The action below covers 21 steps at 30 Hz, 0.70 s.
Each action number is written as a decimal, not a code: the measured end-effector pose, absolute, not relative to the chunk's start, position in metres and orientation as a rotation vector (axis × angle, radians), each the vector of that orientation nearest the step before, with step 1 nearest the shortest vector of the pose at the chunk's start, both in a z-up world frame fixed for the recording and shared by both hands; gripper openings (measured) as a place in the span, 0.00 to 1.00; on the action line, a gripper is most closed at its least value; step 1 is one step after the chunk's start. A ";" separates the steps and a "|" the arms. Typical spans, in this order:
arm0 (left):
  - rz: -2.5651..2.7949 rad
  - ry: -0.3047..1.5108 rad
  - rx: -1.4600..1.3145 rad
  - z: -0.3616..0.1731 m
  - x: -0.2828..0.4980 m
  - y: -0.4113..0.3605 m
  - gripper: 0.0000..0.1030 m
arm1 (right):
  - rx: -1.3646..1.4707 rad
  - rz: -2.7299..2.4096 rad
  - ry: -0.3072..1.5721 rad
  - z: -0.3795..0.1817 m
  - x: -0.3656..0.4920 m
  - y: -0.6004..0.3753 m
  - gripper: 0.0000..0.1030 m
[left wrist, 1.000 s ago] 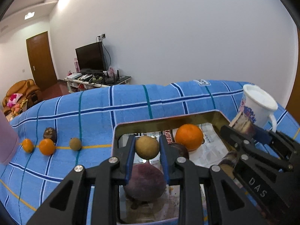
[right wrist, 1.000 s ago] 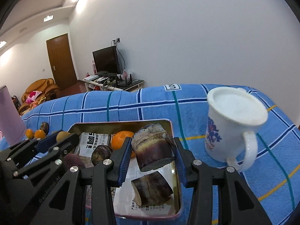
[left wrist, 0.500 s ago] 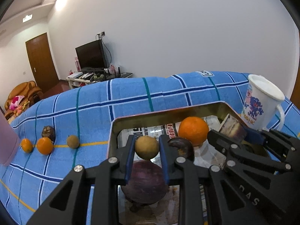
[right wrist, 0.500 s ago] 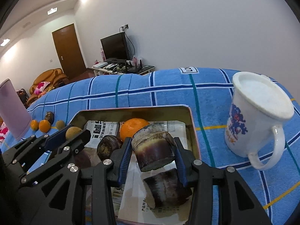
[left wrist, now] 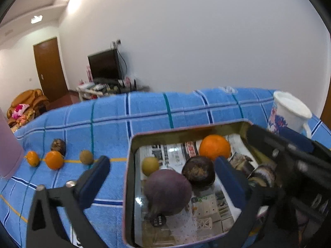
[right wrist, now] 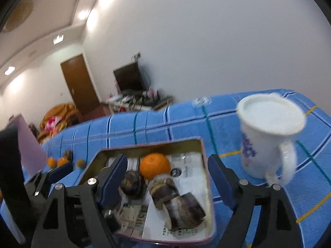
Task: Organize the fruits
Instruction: 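Open both tools to drop the small fruit and root piece into the tin, then withdraw both open tools from the tin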
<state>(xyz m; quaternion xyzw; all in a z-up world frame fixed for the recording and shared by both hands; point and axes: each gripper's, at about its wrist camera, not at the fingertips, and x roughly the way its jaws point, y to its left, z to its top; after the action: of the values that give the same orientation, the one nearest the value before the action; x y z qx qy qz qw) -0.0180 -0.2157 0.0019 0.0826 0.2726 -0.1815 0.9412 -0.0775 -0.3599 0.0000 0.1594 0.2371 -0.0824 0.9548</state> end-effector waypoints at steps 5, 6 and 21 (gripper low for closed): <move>-0.373 0.510 0.159 0.007 -0.027 -0.214 1.00 | 0.345 -0.223 0.431 0.007 -0.085 -0.368 0.79; -0.375 0.519 0.150 0.007 -0.026 -0.213 1.00 | 0.353 -0.232 0.432 0.007 -0.085 -0.370 0.79; -0.312 0.565 0.094 0.001 -0.014 -0.195 1.00 | 0.248 -0.373 0.354 0.012 -0.098 -0.362 0.79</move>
<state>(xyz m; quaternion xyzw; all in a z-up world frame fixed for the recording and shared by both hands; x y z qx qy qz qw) -0.0142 -0.1948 0.0005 0.0463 0.2774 -0.1531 0.9474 -0.0976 -0.3622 0.0118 0.1224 0.1745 -0.1842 0.9595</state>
